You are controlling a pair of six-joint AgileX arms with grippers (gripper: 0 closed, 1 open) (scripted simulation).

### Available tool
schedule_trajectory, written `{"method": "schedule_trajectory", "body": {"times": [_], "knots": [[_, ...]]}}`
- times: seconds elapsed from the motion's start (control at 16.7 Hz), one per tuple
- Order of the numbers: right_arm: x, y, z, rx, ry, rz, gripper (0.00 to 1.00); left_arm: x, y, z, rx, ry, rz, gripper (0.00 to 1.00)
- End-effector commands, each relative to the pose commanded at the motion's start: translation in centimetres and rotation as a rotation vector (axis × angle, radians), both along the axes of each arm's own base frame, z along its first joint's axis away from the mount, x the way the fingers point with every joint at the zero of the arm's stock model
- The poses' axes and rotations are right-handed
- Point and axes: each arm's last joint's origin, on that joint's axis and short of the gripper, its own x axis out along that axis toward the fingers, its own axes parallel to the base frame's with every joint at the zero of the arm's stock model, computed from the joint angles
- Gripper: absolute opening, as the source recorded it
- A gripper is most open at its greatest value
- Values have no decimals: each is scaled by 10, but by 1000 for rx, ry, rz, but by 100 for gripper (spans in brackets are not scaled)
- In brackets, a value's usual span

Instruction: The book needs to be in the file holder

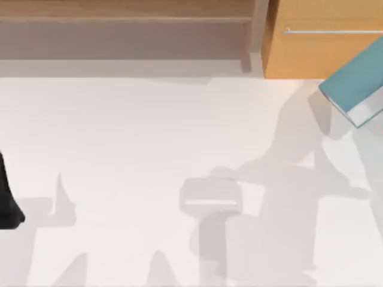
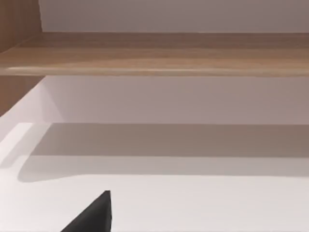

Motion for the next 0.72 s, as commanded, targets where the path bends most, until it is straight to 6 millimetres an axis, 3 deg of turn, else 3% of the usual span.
{"method": "schedule_trajectory", "body": {"times": [0.42,0.72], "knots": [[25,-131,1,443,-101,-280,0,0,0,0,0,0,0,100],[43,-184,-11,614,-135,-309,0,0,0,0,0,0,0,100]]}}
